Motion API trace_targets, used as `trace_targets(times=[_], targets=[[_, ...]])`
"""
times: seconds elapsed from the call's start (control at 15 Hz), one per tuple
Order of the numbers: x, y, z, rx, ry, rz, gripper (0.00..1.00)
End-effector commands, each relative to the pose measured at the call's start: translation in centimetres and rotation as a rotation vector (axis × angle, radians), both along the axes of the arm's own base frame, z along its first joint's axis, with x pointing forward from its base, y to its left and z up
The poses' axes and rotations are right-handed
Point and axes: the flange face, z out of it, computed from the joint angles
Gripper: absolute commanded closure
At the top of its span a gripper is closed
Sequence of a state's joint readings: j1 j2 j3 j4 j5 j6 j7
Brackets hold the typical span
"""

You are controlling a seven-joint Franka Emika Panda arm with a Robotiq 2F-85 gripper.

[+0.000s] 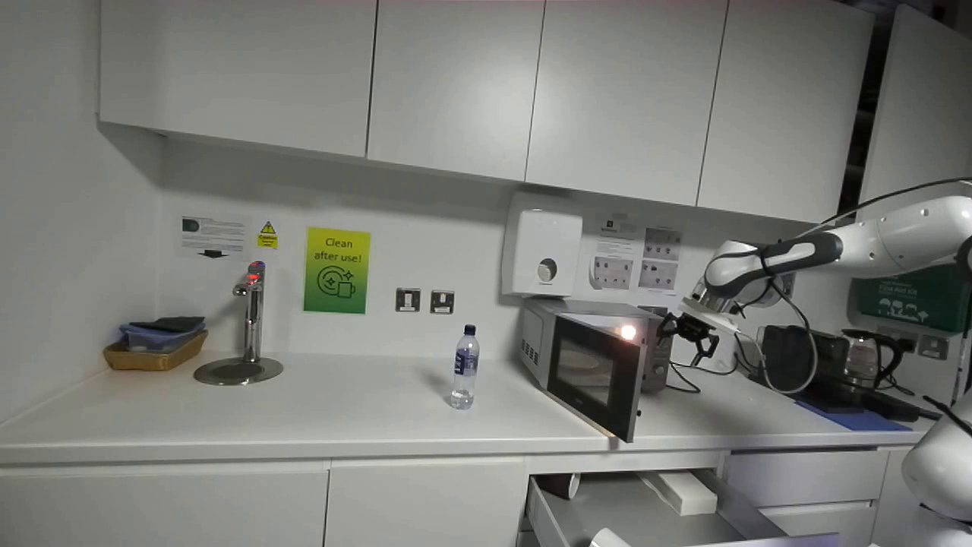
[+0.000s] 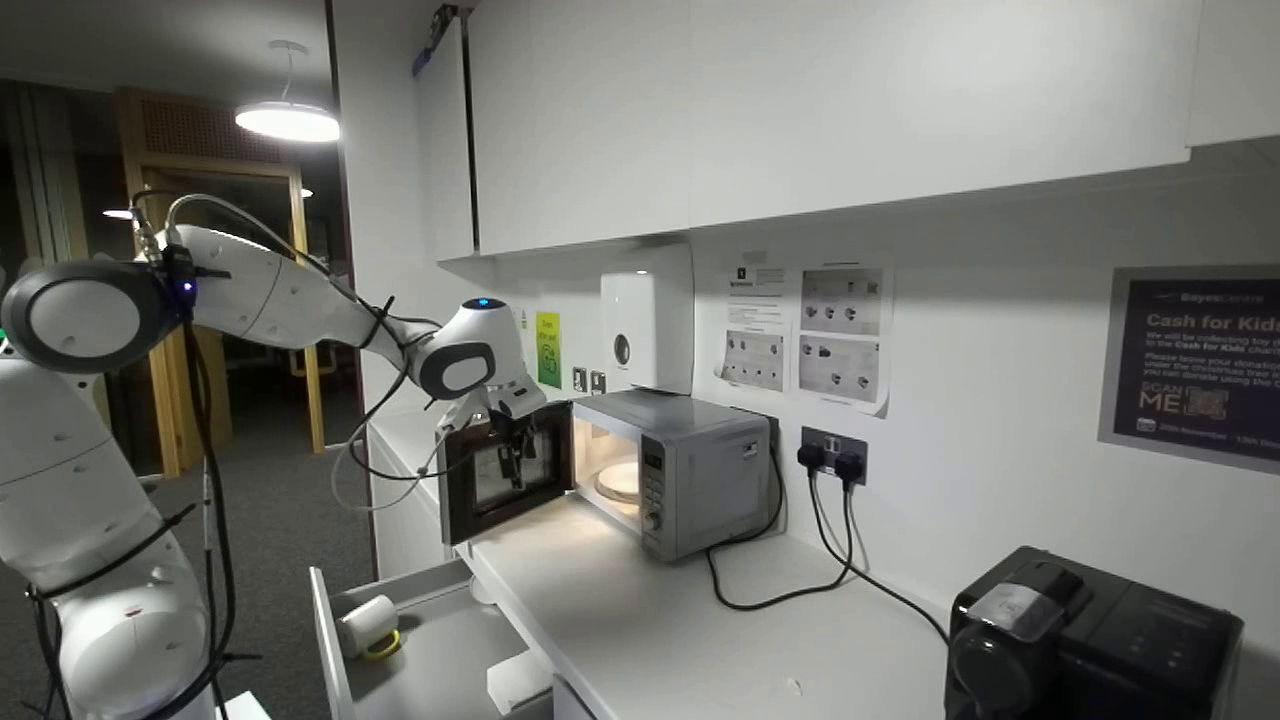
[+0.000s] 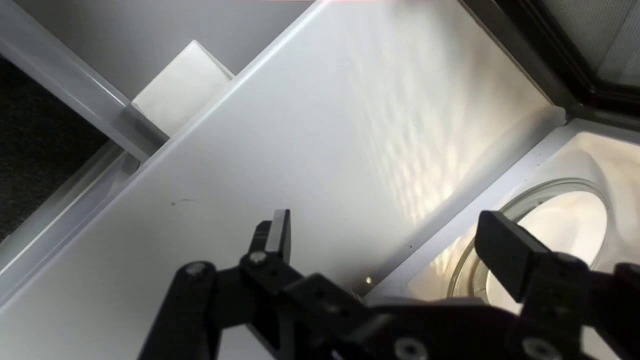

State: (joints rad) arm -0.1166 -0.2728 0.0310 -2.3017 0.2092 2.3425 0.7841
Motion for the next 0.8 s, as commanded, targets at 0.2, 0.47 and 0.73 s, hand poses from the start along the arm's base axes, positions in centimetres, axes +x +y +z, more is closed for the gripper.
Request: trace_targets(times=[0.2,0.47,0.73], targets=[[-1.5,2.7,0.2,-0.006,-0.083,-0.211,0.00],[-1.8,3.3,0.5,-0.009,-0.201,-0.297,0.00],[-2.0,3.4,0.6,-0.005,-0.259,-0.347,0.00]])
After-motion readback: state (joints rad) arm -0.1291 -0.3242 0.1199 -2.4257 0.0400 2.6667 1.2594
